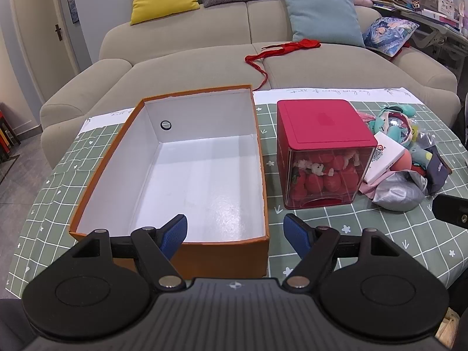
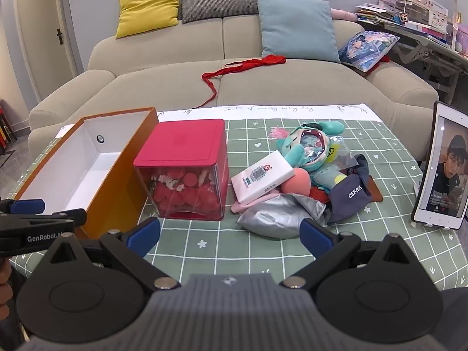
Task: Organize soft objects
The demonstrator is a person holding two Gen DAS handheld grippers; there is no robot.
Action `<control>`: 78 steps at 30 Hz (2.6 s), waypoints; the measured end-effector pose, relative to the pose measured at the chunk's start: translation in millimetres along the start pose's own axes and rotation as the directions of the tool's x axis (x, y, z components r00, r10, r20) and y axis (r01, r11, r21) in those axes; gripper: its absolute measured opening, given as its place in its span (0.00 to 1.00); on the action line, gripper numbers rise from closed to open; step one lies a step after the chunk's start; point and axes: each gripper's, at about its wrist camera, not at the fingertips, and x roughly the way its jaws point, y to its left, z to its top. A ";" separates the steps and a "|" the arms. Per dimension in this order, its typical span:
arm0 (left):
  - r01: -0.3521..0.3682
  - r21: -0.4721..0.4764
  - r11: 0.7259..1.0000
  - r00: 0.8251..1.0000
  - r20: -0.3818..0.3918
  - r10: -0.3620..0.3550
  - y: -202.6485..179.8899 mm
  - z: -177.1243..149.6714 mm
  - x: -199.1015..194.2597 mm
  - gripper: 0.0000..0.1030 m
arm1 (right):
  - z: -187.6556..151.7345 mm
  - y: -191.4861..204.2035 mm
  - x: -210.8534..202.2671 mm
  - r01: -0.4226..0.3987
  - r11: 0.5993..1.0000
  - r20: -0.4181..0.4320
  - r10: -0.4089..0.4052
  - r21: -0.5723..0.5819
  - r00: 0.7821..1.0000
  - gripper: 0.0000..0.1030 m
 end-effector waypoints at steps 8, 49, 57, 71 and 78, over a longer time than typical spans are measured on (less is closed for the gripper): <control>-0.003 -0.002 1.000 1.000 0.001 0.003 0.3 0.3 -0.8 0.86 | -0.2 0.3 1.8 -0.002 1.000 -0.006 0.002 -0.002 1.000 0.97; -0.002 0.015 1.000 1.000 -0.025 0.003 -3.4 -2.4 3.4 0.86 | -1.1 -0.5 5.4 -0.009 1.000 -0.024 0.009 0.006 1.000 0.97; 0.002 0.017 1.000 1.000 -0.025 -0.001 -3.7 -2.6 3.2 0.86 | -1.6 -0.1 6.6 0.003 1.000 -0.035 -0.003 -0.005 0.999 0.97; -0.009 0.026 1.000 1.000 -0.017 0.009 -5.5 -2.3 3.2 0.87 | -2.4 -0.7 7.9 0.008 1.000 -0.046 -0.009 -0.007 0.999 0.97; -0.007 0.024 1.000 1.000 -0.013 0.008 -6.9 -1.9 1.2 0.87 | -4.0 -1.6 10.8 0.014 1.000 -0.050 -0.015 -0.024 0.999 0.97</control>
